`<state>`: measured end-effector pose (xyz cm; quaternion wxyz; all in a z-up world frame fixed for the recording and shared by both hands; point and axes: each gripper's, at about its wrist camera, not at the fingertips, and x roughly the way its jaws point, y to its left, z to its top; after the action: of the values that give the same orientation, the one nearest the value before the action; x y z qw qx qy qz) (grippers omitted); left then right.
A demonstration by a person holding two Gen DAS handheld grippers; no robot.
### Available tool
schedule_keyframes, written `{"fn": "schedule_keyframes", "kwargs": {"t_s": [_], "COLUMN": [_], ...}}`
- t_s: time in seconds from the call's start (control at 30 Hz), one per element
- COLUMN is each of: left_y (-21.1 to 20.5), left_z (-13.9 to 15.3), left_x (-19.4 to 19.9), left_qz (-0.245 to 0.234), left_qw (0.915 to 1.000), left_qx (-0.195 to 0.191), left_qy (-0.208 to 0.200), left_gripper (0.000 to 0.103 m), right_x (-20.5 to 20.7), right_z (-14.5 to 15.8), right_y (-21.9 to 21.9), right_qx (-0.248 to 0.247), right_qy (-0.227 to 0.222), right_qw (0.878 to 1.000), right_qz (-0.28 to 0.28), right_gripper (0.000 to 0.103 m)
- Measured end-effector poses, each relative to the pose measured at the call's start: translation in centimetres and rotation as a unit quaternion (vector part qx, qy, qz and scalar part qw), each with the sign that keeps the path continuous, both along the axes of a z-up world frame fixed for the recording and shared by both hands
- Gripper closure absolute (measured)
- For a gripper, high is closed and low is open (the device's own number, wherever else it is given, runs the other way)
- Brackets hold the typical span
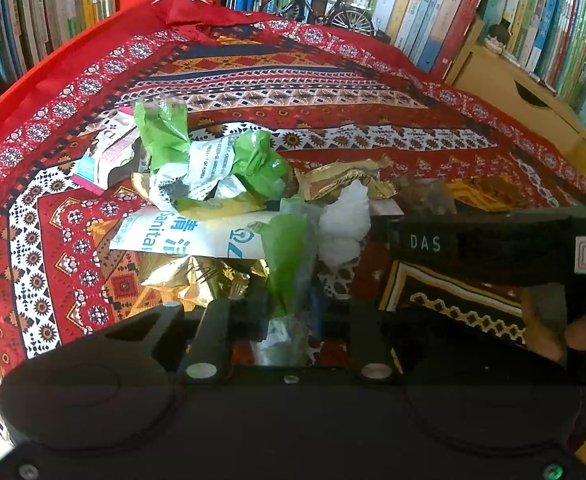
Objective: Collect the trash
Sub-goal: 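Lift the green wrapper with the left tool while the right tool lifts the white paper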
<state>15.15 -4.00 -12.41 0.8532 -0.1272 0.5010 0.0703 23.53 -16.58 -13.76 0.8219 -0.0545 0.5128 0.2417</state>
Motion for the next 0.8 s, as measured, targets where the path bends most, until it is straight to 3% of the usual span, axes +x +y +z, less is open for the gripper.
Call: {"fn": "schedule_keyframes", "kwargs": {"t_s": [0.8], "left_y": [-0.3], "left_z": [3.8], "left_x": [-5.3], "left_qz": [0.006], "left_qw": [0.9993], "left_qx": [-0.003], "left_qy": [-0.035], "left_gripper": [0.086], "right_x": [-5.4], "right_z": [4.5], "right_y": [-2.3], "right_qx": [0.032], "right_qy": [-0.020], "right_qw": [0.998], "right_qz": [-0.042], "right_gripper": [0.074]}}
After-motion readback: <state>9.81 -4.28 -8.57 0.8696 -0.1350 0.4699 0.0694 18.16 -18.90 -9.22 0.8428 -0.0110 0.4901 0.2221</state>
